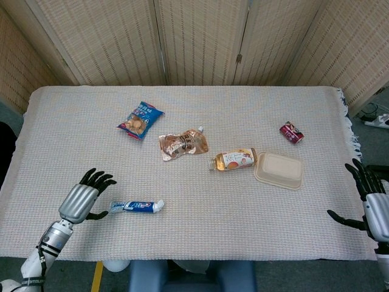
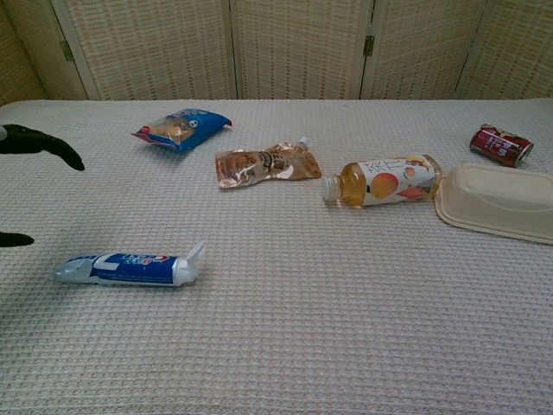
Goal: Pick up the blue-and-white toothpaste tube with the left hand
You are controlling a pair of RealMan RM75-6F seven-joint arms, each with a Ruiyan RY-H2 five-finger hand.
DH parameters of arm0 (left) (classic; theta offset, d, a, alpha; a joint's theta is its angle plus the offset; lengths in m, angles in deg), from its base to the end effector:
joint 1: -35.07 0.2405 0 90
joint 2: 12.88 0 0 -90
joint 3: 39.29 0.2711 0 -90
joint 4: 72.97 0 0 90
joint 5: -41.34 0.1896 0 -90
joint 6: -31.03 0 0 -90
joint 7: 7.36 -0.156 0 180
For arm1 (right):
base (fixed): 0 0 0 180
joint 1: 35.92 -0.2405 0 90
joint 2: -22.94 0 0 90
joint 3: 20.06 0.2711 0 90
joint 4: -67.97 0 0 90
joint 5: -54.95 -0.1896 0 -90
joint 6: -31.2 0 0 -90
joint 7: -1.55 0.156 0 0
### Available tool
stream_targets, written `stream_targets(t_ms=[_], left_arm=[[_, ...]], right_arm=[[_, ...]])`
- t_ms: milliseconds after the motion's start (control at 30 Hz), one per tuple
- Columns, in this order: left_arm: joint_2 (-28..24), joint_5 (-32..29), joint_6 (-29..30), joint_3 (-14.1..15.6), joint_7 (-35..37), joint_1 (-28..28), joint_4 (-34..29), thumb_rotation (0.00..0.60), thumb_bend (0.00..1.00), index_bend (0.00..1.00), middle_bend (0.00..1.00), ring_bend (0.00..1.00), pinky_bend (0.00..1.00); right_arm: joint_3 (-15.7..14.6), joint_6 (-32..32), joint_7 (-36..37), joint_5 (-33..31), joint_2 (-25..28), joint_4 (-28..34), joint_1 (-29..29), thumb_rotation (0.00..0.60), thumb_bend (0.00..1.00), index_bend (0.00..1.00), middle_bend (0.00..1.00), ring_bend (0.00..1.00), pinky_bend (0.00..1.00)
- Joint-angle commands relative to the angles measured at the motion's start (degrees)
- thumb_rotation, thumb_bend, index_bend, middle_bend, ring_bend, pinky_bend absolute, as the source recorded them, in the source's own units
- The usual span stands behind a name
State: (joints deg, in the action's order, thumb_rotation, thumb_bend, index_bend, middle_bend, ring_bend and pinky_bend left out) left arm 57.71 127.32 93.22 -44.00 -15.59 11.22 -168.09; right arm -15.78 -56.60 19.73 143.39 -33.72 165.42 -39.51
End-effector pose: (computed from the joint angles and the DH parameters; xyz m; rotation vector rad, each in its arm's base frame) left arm -0.2338 0.2769 0.0902 -1.8549 -0.9091 -0.9155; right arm -0.2978 -0.1889 0.2256 1.2797 -1.0509 1.1745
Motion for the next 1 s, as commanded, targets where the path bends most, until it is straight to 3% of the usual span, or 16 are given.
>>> stream_targets(t_ms=[33,667,1000], left_arm=[[3.21,-2.32,-4.76,0.00,-2.60,-3.39,1.74,0.600,0.31,0.32,0.26,0.18,0.01],[12.12,-14.63,-10.43,0.58,-13.38,-7.84,4.75,0.600,0.32,0.33,0.32,0.23,0.06],[16.05,-14.49,-7.36,0.85,-12.85,-7.80,8.45,0.600,0.32,0.43,0.40,0.31,0.12]], right_arm=[[-0.04,0.02,0.23,-0.06,-0.01,-0.16,0.07,0.599,0.06,0.00,0.00,0.00,0.00],[-0.07,0.08,2.02,0.00,-0.39,-1.60,0.19,0.600,0.06,0.00,0.00,0.00,0.00],[-0.12,0.43,2.48,-0.29,-0.57,-2.24,0.21,0.599,0.06,0.00,0.00,0.00,0.00]])
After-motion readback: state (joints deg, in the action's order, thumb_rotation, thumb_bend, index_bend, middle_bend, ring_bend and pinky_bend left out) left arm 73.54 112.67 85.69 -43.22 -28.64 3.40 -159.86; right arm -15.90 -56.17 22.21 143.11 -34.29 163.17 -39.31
